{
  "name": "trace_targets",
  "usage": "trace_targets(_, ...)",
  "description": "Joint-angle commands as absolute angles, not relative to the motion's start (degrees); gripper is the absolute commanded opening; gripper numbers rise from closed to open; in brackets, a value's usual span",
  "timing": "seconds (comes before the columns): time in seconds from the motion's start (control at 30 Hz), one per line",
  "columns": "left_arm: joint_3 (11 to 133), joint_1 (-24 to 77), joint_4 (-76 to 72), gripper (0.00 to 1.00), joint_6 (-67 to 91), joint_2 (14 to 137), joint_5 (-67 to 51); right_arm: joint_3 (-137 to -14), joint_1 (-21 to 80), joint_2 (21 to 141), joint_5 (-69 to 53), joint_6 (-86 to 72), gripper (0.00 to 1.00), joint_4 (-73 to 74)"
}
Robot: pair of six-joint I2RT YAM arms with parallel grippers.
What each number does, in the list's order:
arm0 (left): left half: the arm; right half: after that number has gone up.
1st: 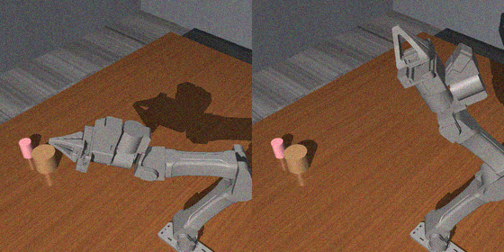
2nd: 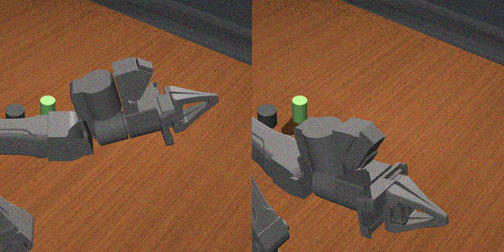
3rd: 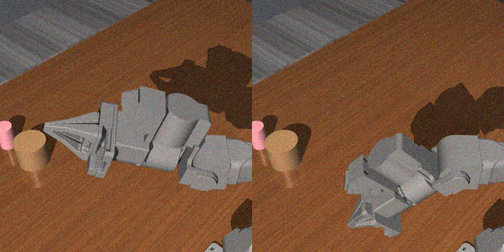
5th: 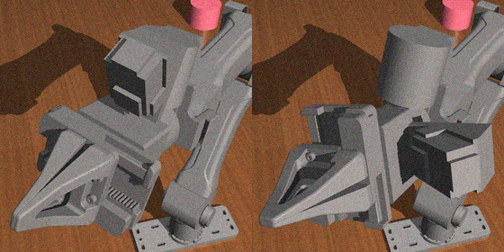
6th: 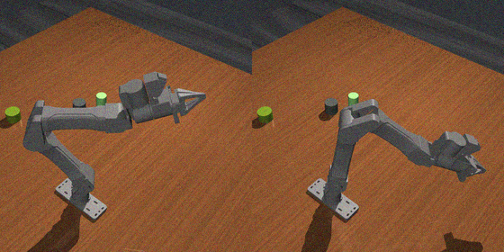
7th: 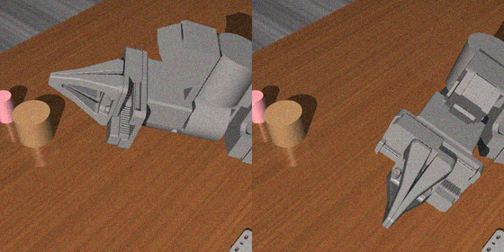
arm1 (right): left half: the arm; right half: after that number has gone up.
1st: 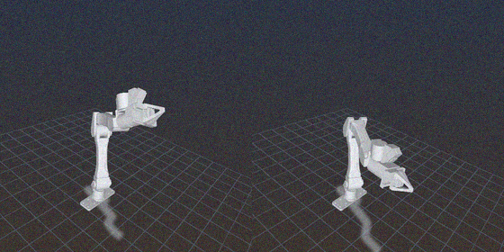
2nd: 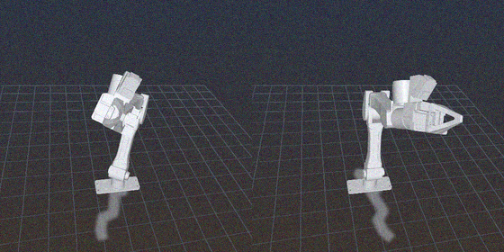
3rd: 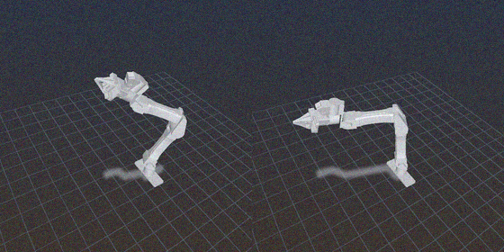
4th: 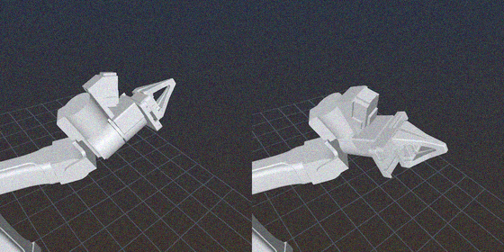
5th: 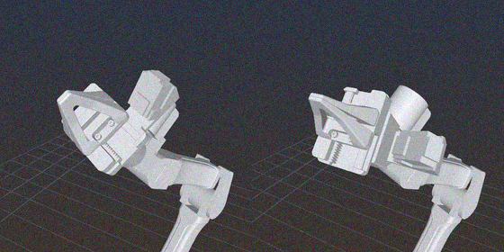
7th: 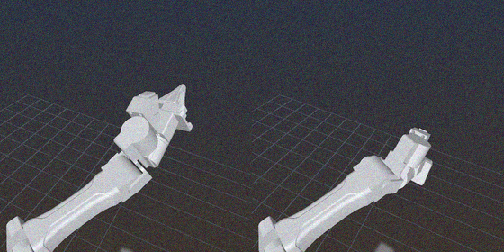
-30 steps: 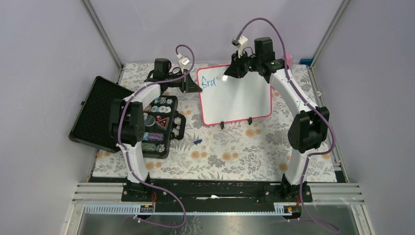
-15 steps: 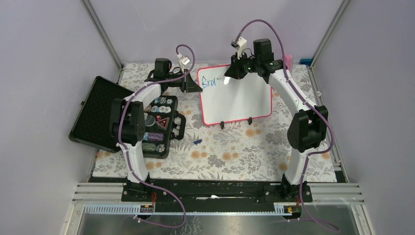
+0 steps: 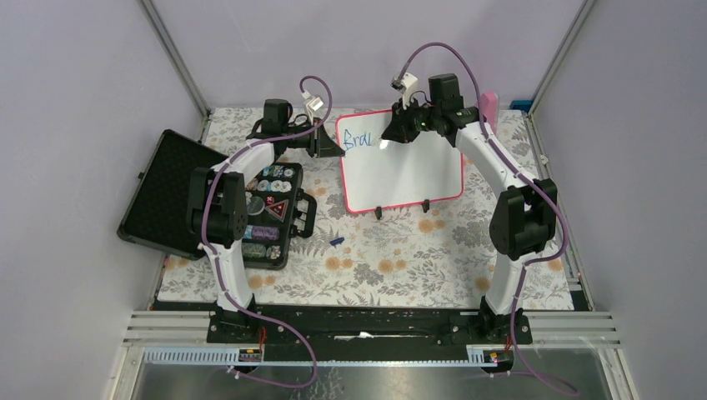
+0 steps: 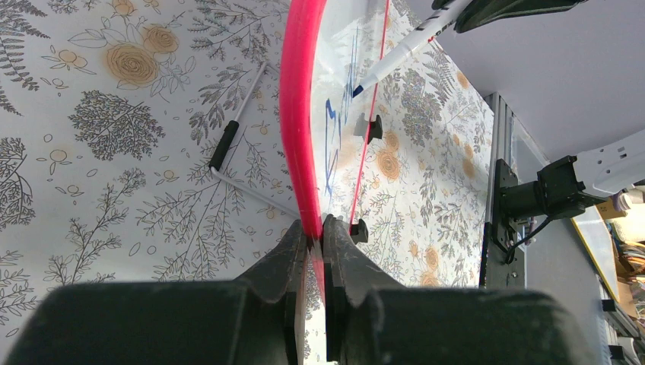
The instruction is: Write a sentence on the whiteboard
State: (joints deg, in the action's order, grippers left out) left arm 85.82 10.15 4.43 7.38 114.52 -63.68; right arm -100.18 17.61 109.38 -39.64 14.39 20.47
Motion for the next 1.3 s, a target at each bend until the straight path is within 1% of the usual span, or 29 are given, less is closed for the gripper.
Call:
trace_targets(0.0, 87.1, 12.2, 4.9, 0.00, 5.2, 115.6, -64.9, -99.4, 17.7, 107.4, -36.1, 16.8, 0.00, 19.1)
trace_targets(0.83, 86.9, 12.2, 4.9, 0.00, 5.1, 115.3, -64.8, -105.2, 15.3, 107.9, -36.0, 15.3, 0.00, 19.8)
trace_targets(1.03, 87.0, 12.2, 4.9, 0.00, 5.1, 115.3, -64.9, -106.4, 15.2, 107.7, -37.8, 14.9, 0.00, 21.1)
trace_targets(1.27, 87.1, 12.2, 4.8, 0.00, 5.1, 115.3, -65.0, -103.2, 15.2, 104.2, -40.3, 15.2, 0.00, 21.5)
